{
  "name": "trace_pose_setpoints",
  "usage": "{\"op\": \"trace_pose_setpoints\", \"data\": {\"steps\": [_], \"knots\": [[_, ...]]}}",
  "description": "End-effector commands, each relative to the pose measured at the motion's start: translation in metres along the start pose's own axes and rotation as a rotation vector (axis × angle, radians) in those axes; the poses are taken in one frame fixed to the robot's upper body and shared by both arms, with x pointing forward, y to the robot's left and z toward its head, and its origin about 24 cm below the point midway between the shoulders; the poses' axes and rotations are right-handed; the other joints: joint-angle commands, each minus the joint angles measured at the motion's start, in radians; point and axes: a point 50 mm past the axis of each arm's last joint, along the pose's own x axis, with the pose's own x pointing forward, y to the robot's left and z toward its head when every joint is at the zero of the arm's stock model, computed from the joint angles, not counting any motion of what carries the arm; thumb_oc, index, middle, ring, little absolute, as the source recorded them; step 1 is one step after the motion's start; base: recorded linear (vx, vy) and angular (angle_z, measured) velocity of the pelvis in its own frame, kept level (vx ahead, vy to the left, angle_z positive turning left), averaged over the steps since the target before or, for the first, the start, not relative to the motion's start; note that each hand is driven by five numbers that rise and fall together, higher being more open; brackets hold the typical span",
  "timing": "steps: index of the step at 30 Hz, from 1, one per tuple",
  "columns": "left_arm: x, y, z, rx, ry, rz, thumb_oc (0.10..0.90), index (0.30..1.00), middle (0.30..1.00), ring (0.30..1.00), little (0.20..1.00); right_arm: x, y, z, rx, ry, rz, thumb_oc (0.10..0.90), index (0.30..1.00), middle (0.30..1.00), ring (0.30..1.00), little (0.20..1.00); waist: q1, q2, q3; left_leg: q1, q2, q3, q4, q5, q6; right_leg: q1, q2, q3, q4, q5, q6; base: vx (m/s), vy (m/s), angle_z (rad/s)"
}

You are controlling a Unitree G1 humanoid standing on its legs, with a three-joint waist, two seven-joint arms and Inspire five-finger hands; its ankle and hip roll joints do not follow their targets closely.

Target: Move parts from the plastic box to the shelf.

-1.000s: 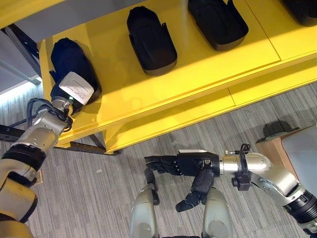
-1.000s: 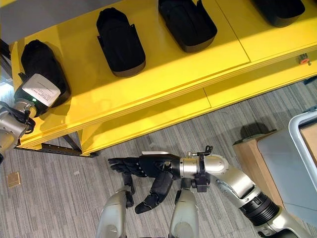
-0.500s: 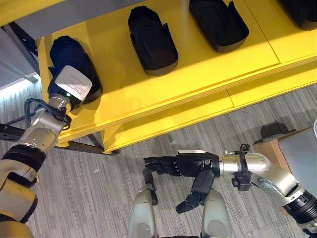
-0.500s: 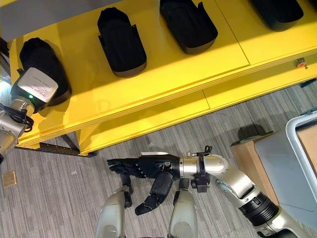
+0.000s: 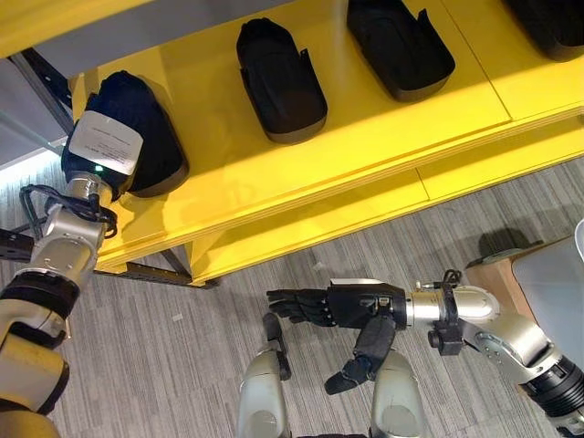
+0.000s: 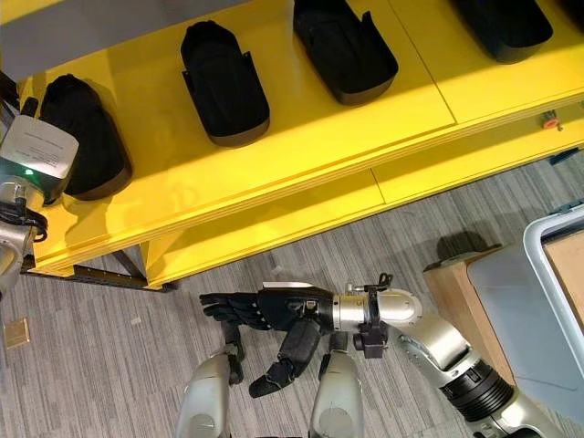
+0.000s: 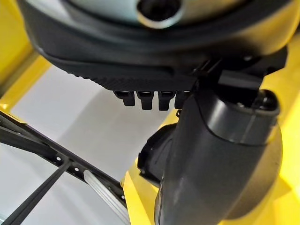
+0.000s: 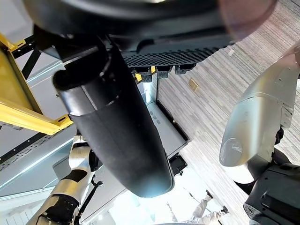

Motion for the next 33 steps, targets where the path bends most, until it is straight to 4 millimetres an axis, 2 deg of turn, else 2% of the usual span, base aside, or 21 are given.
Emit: {"op": "trace_pose_setpoints", "data": {"steps": [1,10,15,19,22,27,33], "knots": [[0.007,0.030,-0.061,0.013,0.262,0.134,0.900,1.000,1.000,1.000,1.000,0.007,0.015,0.025,-0.101,-0.150,0.107,0.900,1.000,1.000,1.000,1.000,0.000,-0.032,-0.092,0.005,0.022,-0.005,0.054,-0.059,-0.020,0.022,-0.033,-0.016,-0.024,0.023,0.010,0.00,0.000,0.00],[0.005,0.032,-0.071,-0.010,0.311,0.161,0.900,1.000,1.000,1.000,1.000,0.007,0.015,0.025,-0.098,-0.150,0.103,0.900,1.000,1.000,1.000,1.000,0.000,-0.029,-0.098,0.011,0.023,-0.005,0.051,-0.060,-0.021,0.027,-0.034,-0.018,-0.026,0.020,0.009,0.00,0.000,0.00],[0.002,0.032,-0.078,-0.167,0.369,0.235,0.900,1.000,1.000,1.000,1.000,0.005,0.016,0.024,-0.107,-0.172,0.082,0.900,1.000,1.000,1.000,1.000,0.003,-0.029,-0.106,0.025,0.021,-0.004,0.036,-0.057,-0.021,0.041,-0.031,-0.021,-0.036,0.019,0.010,0.00,-0.024,0.01],[-0.010,0.024,-0.080,-0.324,0.398,0.319,0.900,1.000,1.000,1.000,1.000,0.000,0.020,0.018,-0.104,-0.183,0.056,0.900,1.000,1.000,1.000,1.000,0.015,-0.031,-0.120,0.047,0.023,-0.007,0.021,-0.053,-0.021,0.067,-0.029,-0.029,-0.043,0.011,0.009,0.04,-0.065,0.03],[-0.032,0.020,-0.071,-0.465,0.369,0.432,0.900,1.000,1.000,1.000,1.000,-0.008,0.027,0.009,-0.086,-0.193,0.029,0.900,1.000,1.000,1.000,1.000,0.045,-0.035,-0.140,0.074,0.025,-0.022,0.002,-0.049,-0.023,0.107,-0.025,-0.047,-0.049,-0.007,0.004,0.10,-0.089,0.01],[-0.061,0.030,-0.048,-0.603,0.299,0.564,0.900,1.000,1.000,1.000,1.000,-0.010,0.035,-0.002,-0.061,-0.221,-0.010,0.900,1.000,1.000,1.000,1.000,0.090,-0.050,-0.165,0.105,0.022,-0.047,-0.027,-0.042,-0.026,0.165,-0.016,-0.076,-0.066,-0.027,0.001,0.09,-0.076,0.17],[-0.093,0.026,-0.016,-0.733,0.179,0.519,0.900,1.000,1.000,1.000,1.000,-0.014,0.038,-0.010,-0.042,-0.257,-0.060,0.900,1.000,1.000,1.000,1.000,0.132,-0.069,-0.194,0.123,0.015,-0.077,-0.054,-0.032,-0.029,0.228,-0.005,-0.113,-0.100,-0.035,0.004,0.07,-0.059,0.20]]}}
